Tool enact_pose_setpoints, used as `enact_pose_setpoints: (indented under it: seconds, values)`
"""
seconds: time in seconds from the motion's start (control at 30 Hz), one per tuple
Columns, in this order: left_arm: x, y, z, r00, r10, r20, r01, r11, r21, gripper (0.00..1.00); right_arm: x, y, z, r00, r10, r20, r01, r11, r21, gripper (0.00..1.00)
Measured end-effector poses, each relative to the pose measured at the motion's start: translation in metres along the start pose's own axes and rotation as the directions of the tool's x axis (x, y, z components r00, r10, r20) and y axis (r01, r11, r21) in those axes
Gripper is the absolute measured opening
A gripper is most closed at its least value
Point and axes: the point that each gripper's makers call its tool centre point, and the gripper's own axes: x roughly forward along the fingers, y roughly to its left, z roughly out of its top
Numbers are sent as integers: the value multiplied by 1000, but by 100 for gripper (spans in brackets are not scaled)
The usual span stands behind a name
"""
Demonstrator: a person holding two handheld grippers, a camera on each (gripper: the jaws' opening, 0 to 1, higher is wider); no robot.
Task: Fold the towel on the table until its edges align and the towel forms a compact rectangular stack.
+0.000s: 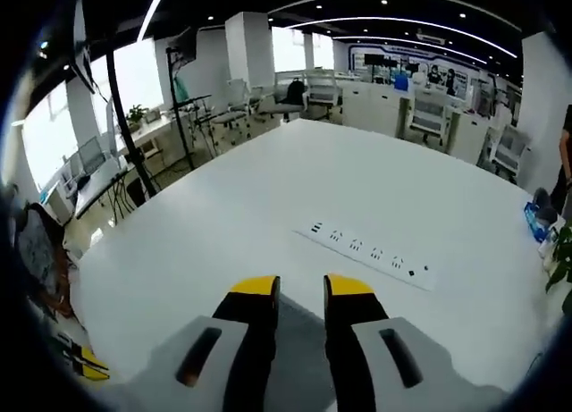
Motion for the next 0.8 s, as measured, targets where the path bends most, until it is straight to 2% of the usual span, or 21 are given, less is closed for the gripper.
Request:
enact_pose_setpoints:
  seconds: [0.2,0.33,0.43,0.53,0.73,0.8]
  values:
    - [-3,-2,12,1000,2,10,-3,999,33,7,-15,-5,1,1000,0,13,0,1000,1,21]
    - [-1,-6,27,1000,-8,28,6,998,61,7,-24,-6,-1,1000,19,11,-19,1000,4,26]
    - [-2,-15,40,999,-16,47,12,997,79,8,-35,-8,0,999,25,21,-26,999,33,31]
    - [-1,-28,54,997,-34,75,28,997,78,10,-42,-11,-3,999,20,26,-21,999,32,31]
    - [3,-50,67,993,-76,85,65,990,121,11,-54,-10,-17,999,42,5,-42,998,48,36]
    - [5,-52,68,993,-81,87,70,989,129,11,-58,-12,-24,999,47,-11,-46,998,46,38]
